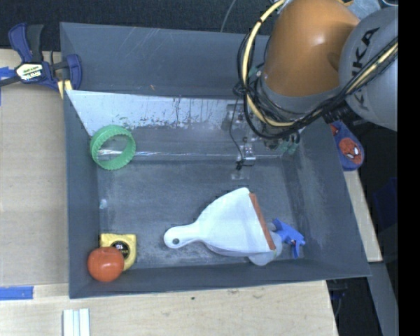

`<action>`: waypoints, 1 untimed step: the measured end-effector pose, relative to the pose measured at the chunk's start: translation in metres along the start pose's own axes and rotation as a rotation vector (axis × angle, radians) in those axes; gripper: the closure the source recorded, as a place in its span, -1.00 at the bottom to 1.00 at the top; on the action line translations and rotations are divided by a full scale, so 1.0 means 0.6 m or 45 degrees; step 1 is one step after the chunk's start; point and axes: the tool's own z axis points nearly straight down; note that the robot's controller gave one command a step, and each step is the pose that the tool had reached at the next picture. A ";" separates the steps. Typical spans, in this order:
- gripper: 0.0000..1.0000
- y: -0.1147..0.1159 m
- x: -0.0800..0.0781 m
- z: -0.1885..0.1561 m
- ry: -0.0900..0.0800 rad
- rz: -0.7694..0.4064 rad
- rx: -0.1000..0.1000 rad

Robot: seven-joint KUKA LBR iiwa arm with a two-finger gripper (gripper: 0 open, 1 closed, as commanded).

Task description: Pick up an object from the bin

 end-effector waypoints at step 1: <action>-1.00 0.052 0.100 0.154 0.011 -0.020 0.000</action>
Offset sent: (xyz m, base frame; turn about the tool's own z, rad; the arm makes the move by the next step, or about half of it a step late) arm -0.0573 0.0301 -0.0873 -0.0126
